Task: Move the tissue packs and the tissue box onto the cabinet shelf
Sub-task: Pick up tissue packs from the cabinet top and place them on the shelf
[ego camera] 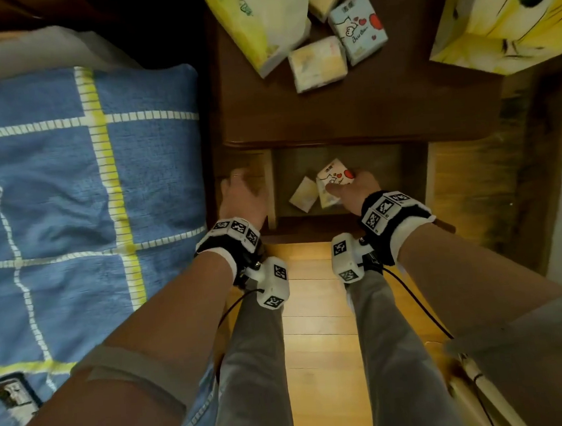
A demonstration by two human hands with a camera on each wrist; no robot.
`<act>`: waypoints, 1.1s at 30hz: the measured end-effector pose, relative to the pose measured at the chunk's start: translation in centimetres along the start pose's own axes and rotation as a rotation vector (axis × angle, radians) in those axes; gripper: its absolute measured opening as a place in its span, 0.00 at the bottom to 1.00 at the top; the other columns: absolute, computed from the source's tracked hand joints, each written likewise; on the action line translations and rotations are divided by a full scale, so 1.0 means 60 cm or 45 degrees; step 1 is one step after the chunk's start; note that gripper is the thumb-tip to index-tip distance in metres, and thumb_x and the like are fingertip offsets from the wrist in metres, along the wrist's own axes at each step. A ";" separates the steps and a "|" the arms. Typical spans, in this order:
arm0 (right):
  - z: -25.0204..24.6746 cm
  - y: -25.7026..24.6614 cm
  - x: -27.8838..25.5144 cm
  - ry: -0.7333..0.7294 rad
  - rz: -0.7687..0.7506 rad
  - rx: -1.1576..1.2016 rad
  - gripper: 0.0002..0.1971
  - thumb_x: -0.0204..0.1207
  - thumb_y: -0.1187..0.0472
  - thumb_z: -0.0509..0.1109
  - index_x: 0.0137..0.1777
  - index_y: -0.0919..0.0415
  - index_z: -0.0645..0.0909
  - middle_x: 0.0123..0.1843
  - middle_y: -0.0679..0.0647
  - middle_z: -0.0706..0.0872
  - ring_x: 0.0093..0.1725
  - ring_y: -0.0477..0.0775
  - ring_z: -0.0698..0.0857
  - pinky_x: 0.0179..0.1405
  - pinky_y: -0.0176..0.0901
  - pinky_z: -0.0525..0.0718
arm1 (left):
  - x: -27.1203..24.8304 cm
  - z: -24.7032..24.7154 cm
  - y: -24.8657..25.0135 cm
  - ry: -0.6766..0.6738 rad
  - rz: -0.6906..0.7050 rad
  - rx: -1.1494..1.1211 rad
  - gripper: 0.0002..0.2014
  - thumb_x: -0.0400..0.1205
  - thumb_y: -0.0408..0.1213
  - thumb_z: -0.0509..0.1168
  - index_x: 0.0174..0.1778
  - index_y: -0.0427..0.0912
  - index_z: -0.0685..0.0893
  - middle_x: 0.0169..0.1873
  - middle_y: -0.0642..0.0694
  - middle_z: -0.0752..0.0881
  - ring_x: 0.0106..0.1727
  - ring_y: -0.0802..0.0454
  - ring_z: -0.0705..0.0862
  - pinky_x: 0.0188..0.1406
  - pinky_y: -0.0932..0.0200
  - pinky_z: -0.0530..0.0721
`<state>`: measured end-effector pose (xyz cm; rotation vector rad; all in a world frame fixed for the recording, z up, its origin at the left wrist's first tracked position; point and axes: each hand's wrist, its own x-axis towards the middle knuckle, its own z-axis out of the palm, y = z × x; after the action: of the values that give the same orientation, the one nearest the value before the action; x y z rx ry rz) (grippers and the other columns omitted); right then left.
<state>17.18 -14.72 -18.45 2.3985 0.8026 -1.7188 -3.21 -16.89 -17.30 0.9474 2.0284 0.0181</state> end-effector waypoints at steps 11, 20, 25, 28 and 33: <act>0.043 -0.019 0.055 -0.195 0.281 -0.061 0.35 0.51 0.48 0.75 0.62 0.59 0.78 0.57 0.62 0.84 0.56 0.68 0.86 0.61 0.64 0.85 | 0.042 0.014 -0.024 -0.430 -0.153 -0.461 0.21 0.82 0.36 0.66 0.71 0.43 0.74 0.58 0.42 0.83 0.45 0.47 0.86 0.55 0.47 0.88; 0.098 -0.041 0.045 -0.417 0.276 0.001 0.26 0.71 0.59 0.74 0.69 0.65 0.76 0.59 0.61 0.83 0.64 0.65 0.84 0.68 0.58 0.81 | 0.058 0.018 -0.042 -0.415 -0.028 -0.408 0.21 0.82 0.33 0.65 0.73 0.42 0.75 0.61 0.45 0.81 0.46 0.50 0.83 0.44 0.55 0.86; 0.083 -0.020 0.051 -0.156 0.155 0.219 0.24 0.67 0.61 0.78 0.63 0.69 0.80 0.58 0.63 0.88 0.57 0.64 0.88 0.61 0.62 0.87 | 0.059 0.018 -0.045 -0.455 -0.086 -0.432 0.19 0.83 0.33 0.64 0.70 0.43 0.76 0.56 0.42 0.84 0.39 0.54 0.82 0.37 0.62 0.79; 0.062 -0.009 0.063 -0.069 0.086 0.104 0.24 0.66 0.60 0.78 0.62 0.67 0.81 0.55 0.63 0.88 0.53 0.64 0.88 0.58 0.60 0.88 | 0.060 0.016 -0.040 -0.455 -0.083 -0.404 0.18 0.83 0.34 0.64 0.70 0.43 0.76 0.56 0.42 0.84 0.42 0.53 0.82 0.37 0.63 0.79; 0.073 0.000 0.072 -0.261 0.037 -0.278 0.24 0.77 0.56 0.74 0.70 0.65 0.78 0.63 0.59 0.85 0.62 0.61 0.85 0.65 0.53 0.82 | 0.055 0.027 -0.039 -0.431 -0.072 -0.323 0.21 0.83 0.35 0.63 0.73 0.43 0.74 0.63 0.39 0.83 0.56 0.41 0.86 0.56 0.51 0.84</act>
<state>14.41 -14.76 -23.94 2.0463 0.8701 -1.7303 -4.60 -17.00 -21.44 0.6815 1.6919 0.0775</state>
